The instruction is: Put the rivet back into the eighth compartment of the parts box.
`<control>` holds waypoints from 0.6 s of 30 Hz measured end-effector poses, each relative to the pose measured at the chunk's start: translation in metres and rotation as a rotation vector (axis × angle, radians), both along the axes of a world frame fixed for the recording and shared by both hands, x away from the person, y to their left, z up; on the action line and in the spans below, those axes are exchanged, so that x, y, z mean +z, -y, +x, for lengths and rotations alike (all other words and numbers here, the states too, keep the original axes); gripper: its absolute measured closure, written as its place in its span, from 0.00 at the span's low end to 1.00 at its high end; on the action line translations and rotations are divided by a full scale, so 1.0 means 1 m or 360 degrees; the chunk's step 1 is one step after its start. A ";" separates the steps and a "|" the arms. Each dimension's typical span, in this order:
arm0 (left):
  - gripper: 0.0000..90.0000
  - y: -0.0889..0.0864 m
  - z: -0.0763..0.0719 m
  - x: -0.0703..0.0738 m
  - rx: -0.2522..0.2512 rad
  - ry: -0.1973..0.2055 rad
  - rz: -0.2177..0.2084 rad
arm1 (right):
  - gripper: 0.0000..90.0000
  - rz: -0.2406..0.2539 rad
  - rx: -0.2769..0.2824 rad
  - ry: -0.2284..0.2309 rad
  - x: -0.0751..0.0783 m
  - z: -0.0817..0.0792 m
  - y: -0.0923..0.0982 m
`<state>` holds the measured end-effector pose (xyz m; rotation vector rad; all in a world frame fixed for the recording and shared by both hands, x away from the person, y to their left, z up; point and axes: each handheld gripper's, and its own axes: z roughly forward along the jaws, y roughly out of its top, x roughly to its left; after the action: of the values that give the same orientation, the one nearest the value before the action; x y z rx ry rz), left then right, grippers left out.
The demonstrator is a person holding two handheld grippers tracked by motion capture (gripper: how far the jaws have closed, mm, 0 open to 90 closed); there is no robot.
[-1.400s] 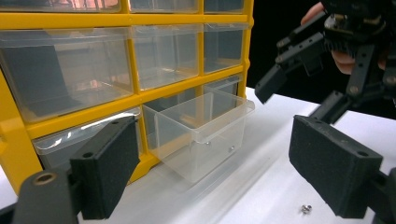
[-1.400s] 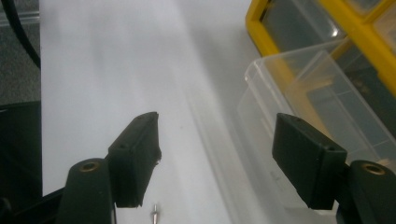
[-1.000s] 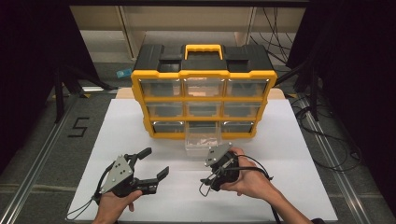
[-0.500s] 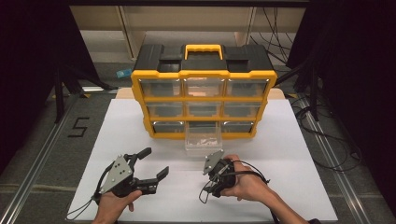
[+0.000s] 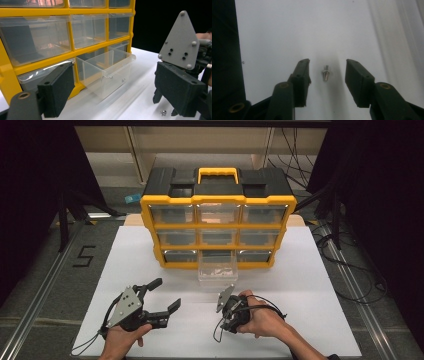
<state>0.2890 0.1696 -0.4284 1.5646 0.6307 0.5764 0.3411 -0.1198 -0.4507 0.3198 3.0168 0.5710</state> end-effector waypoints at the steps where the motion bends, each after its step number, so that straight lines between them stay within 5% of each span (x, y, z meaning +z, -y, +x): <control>1: 0.18 0.000 0.000 0.000 0.0001 -0.0003 -0.0003 | 0.64 -0.0008 -0.0016 -0.0010 -0.001 0.000 0.000; 18: 0.18 0.001 0.000 0.000 -0.0005 -0.0002 0.0003 | 0.87 -0.0088 0.0015 -0.0051 -0.011 0.006 0.001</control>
<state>0.2888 0.1684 -0.4286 1.5678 0.6285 0.5738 0.3474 -0.1209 -0.4615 0.3147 3.0597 0.4864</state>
